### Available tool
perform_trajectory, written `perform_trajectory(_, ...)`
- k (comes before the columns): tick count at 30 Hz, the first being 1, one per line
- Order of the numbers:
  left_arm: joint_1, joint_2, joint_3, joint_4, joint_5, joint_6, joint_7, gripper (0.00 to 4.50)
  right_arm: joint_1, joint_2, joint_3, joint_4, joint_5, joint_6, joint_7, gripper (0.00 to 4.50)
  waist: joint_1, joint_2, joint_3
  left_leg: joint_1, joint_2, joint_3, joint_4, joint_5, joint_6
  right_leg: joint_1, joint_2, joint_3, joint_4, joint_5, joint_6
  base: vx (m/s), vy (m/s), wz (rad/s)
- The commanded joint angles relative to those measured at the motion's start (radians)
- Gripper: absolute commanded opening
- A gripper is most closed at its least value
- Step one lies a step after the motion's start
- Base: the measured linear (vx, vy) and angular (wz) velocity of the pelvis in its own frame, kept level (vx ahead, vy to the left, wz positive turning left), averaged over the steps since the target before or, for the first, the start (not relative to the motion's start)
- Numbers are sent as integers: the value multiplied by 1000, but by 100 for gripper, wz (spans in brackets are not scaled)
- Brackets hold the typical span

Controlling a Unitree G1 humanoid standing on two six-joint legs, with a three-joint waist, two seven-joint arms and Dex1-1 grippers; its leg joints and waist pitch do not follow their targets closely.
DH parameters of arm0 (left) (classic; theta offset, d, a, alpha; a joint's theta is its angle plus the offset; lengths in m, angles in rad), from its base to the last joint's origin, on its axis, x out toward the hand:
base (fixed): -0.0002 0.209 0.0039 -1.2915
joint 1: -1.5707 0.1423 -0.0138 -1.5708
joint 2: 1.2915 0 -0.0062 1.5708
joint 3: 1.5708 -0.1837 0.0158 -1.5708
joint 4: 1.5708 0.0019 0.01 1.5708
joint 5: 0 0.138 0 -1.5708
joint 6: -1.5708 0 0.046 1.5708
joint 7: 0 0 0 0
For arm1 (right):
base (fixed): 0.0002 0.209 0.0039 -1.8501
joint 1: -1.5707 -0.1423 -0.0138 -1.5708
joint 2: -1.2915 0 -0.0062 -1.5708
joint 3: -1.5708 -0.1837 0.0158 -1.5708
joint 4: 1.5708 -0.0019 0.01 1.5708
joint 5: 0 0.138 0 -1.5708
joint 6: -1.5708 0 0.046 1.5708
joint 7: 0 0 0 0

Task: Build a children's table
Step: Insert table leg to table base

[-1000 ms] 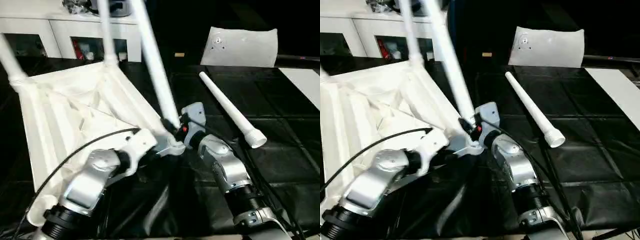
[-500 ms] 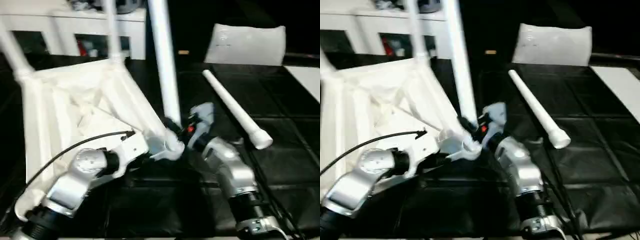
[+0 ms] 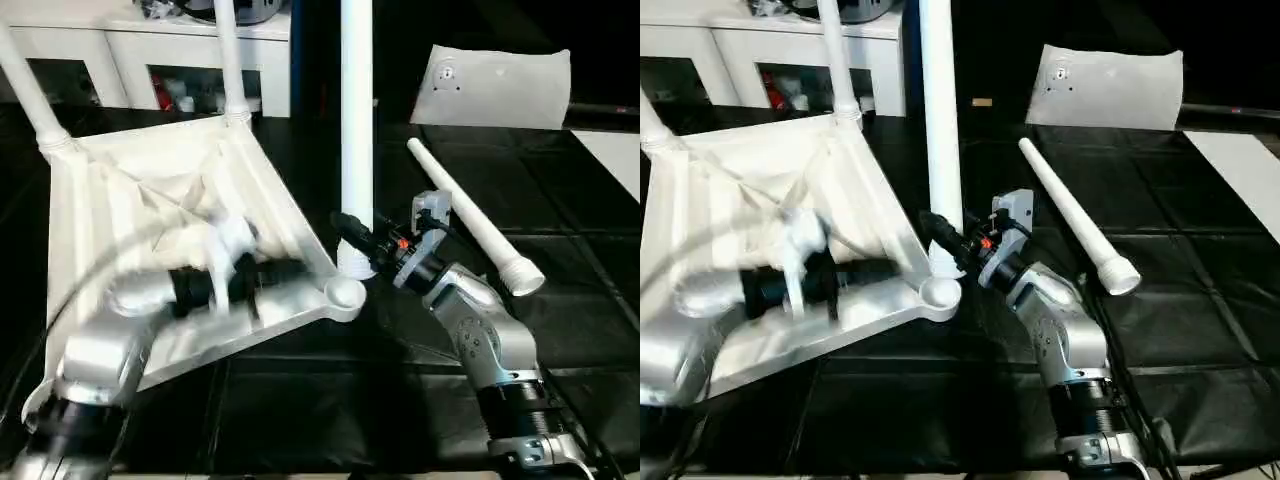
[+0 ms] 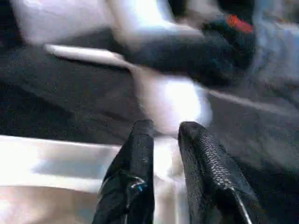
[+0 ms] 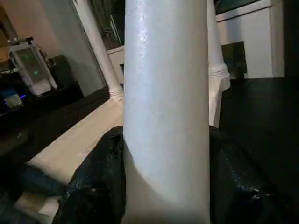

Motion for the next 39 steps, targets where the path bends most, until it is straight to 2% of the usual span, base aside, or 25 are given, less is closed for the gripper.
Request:
perform_trajectory(1, -75, -11, 48, 43, 47, 18, 131, 98, 7, -6, 41, -50, -23, -2, 11, 189, 2, 11, -56, 15, 26, -2, -58, -204, 3, 53, -58, 40, -63, -171, -168, 0, 0, 0)
perform_trajectory(2, -140, -37, 76, 80, 68, 44, 241, 98, 19, -3, 64, -64, -40, -3, 12, 189, 2, 10, -55, 12, 26, -3, -59, -206, 1, 55, -59, 40, -63, -186, -161, 0, 0, 0)
perform_trajectory(5, -193, -49, 77, 105, 97, 45, 312, 98, 24, 0, 74, -67, -48, -5, 9, 189, 5, 10, -57, 10, 27, -6, -57, -194, -4, 56, -62, 40, -64, -194, -152, 0, 0, 0)
perform_trajectory(7, -218, -60, 55, 112, 121, 39, 325, 98, 27, -2, 83, -68, -55, -7, 13, 189, 8, 8, -61, 9, 26, -5, -54, -167, 2, 57, -62, 40, -59, -155, -159, 0, 0, 0)
perform_trajectory(8, -257, -100, 40, 112, 117, 45, 339, 98, 31, -4, 98, -67, -70, -14, 18, 189, 9, 8, -61, 9, 26, -5, -53, -161, 4, 56, -61, 40, -59, -145, -160, 0, 0, 0)
perform_trajectory(9, -273, -121, 35, 105, 105, 44, 338, 98, 32, -6, 104, -67, -75, -16, 16, 189, 12, 12, -63, 10, 26, -4, -50, -146, 7, 57, -63, 40, -56, -121, -170, 0, 0, 0)
perform_trajectory(10, -283, -139, 29, 87, 85, 37, 323, 98, 31, -6, 105, -64, -78, -17, 12, 189, 17, 7, -63, 11, 28, -3, -49, -136, 12, 56, -63, 40, -56, -98, -182, 0, 0, 0)
perform_trajectory(12, -288, -152, 18, 57, 59, 32, 294, 98, 29, -8, 105, -60, -82, -19, 5, 189, 21, 5, -63, 5, 27, -4, -50, -134, 15, 61, -66, 40, -53, -95, -192, 0, 0, 0)
perform_trajectory(16, -242, -152, -47, -111, -73, 49, 138, 98, 23, -20, 100, -38, -106, -28, -23, 189, 21, 6, -62, 5, 29, -5, -51, -139, 10, 62, -69, 39, -50, -109, -197, 0, 0, 0)
perform_trajectory(19, -203, -145, -60, -190, -157, 96, 89, 98, 22, -22, 98, -32, -113, -29, -32, 189, 15, 4, -57, 5, 27, -1, -52, -170, 9, 58, -63, 39, -56, -146, -197, 0, 0, 0)
perform_trajectory(20, -203, -145, -60, -191, -157, 96, 89, 98, 22, -22, 98, -32, -113, -29, -32, 189, 14, 4, -56, 6, 27, -2, -53, -179, 5, 58, -63, 39, -57, -163, -193, 0, 0, 0)
perform_trajectory(24, -188, -130, -47, -173, -116, 94, 100, 98, 16, -25, 92, -23, -121, -35, -41, 189, 7, 1, -52, 7, 26, -4, -55, -230, -7, 54, -60, 38, -71, -289, -134, 0, 0, 0)
perform_trajectory(26, -190, -118, -27, -143, -82, 80, 137, 98, 9, -29, 87, -14, -122, -42, -48, 189, 6, 4, -53, 9, 27, -6, -56, -233, -12, 51, -58, 38, -72, -292, -120, 0, 0, 0)
perform_trajectory(27, -188, -98, -5, -125, -70, 79, 165, 98, 4, -30, 76, -10, -121, -45, -60, 189, 6, 9, -53, 9, 25, -6, -56, -235, -16, 51, -57, 38, -70, -287, -117, 0, 0, 0)
perform_trajectory(28, -185, -88, 2, -123, -71, 80, 171, 98, 3, -29, 72, -9, -121, -45, -65, 189, 5, 8, -53, 9, 25, -6, -56, -236, -18, 51, -57, 38, -71, -285, -117, 0, 0, 0)
perform_trajectory(29, -171, -71, 12, -134, -88, 94, 161, 98, 2, -31, 63, -10, -121, -42, -75, 189, 4, 11, -55, 9, 25, -8, -56, -232, -22, 52, -57, 37, -67, -272, -120, 0, 0, 0)
perform_trajectory(30, -166, -64, 16, -139, -95, 100, 156, 125, 2, -32, 60, -10, -120, -40, -79, 189, 2, 10, -56, 10, 26, -7, -56, -223, -24, 52, -57, 38, -65, -243, -130, 0, 0, 0)
perform_trajectory(31, -139, -44, 29, -172, -135, 132, 135, 132, 3, -38, 49, -11, -124, -35, -92, 189, 4, 14, -58, 12, 26, -7, -54, -209, -25, 51, -56, 38, -59, -203, -145, 0, 0, 0)
perform_trajectory(32, -138, -44, 30, -172, -136, 132, 134, 132, 3, -38, 49, -11, -124, -35, -92, 189, 4, 14, -59, 11, 26, -6, -54, -200, -25, 53, -56, 38, -57, -184, -152, 0, 0, 0)
perform_trajectory(33, -104, -28, 36, -209, -172, 163, 108, 137, 5, -46, 41, -8, -127, -30, -102, 189, 3, 14, -59, 12, 26, -5, -53, -191, -21, 52, -54, 38, -56, -157, -161, 0, 0, 0)
perform_trajectory(34, -89, -22, 34, -225, -181, 174, 100, 164, 6, -48, 38, -8, -129, -29, -106, 189, 5, 14, -61, 11, 27, -4, -52, -172, -19, 55, -56, 39, -48, -114, -177, 0, 0, 0)
perform_trajectory(35, -81, -19, 33, -233, -184, 180, 95, 164, 7, -50, 38, -9, -130, -29, -108, 189, 5, 14, -60, 9, 26, -4, -52, -170, -16, 54, -54, 38, -50, -109, -180, 0, 0, 0)
perform_trajectory(36, -50, -5, 15, -253, -183, 200, 86, 172, 9, -55, 35, -10, -135, -25, -115, 189, 6, 15, -61, 14, 26, -1, -50, -171, -11, 52, -53, 39, -50, -101, -184, 0, 0, 0)
perform_trajectory(37, -28, 5, 2, -266, -182, 215, 79, 179, 10, -59, 34, -11, -138, -21, -121, 189, 6, 14, -59, 10, 26, -3, -52, -168, -10, 56, -54, 38, -49, -104, -183, 0, 0, 0)
perform_trajectory(39, 18, 32, -45, -289, -168, 232, 77, 206, 12, -65, 32, -14, -140, -11, -127, 189, 5, 14, -55, 11, 25, -2, -54, -195, -13, 54, -53, 39, -55, -155, -171, 0, 0, 0)
